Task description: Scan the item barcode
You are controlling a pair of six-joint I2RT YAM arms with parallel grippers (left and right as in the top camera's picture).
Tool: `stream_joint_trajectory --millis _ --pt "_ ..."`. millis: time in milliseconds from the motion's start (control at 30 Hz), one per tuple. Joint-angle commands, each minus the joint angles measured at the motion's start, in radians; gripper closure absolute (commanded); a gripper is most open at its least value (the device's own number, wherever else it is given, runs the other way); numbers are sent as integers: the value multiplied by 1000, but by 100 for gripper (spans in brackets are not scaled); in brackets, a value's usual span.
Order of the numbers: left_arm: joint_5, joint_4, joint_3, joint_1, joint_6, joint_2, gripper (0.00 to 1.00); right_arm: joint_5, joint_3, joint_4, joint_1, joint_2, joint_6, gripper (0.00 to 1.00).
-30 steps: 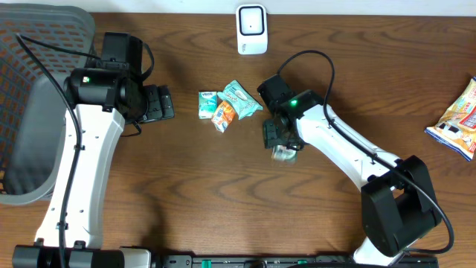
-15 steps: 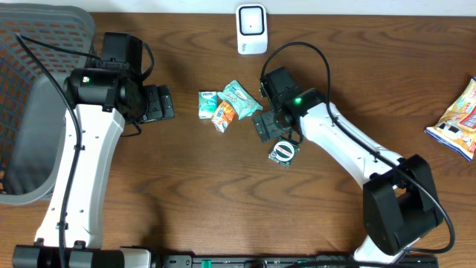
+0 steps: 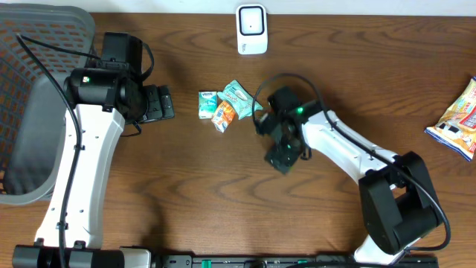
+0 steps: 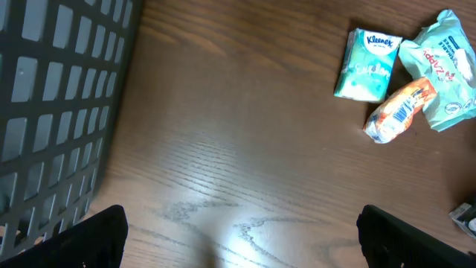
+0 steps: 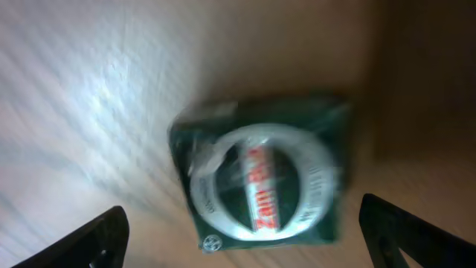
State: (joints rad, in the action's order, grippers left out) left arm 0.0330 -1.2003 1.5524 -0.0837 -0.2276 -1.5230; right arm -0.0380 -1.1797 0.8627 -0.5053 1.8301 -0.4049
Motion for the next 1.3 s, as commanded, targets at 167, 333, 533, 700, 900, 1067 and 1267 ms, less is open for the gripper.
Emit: stream_joint_trajectory --millis 167,333,533,700,900,1067,1267 --pt "10 -3 -2 5 14 -2 3 41 166 -135 12 3 -169 1" --pt "10 -3 -2 5 14 -2 2 62 179 -204 30 3 -111 1" --pt "10 -3 -2 5 14 -2 2 56 179 -269 62 3 61 1" --pt "10 -3 -2 5 14 -2 2 54 179 -245 70 3 60 39" --pt "10 -3 -2 5 14 -2 2 53 179 -217 70 3 60 29" --pt "10 -3 -2 5 14 -2 2 -10 179 -216 69 3 60 42" --pt "10 -3 -2 5 14 -2 2 -51 179 -208 70 3 61 48"
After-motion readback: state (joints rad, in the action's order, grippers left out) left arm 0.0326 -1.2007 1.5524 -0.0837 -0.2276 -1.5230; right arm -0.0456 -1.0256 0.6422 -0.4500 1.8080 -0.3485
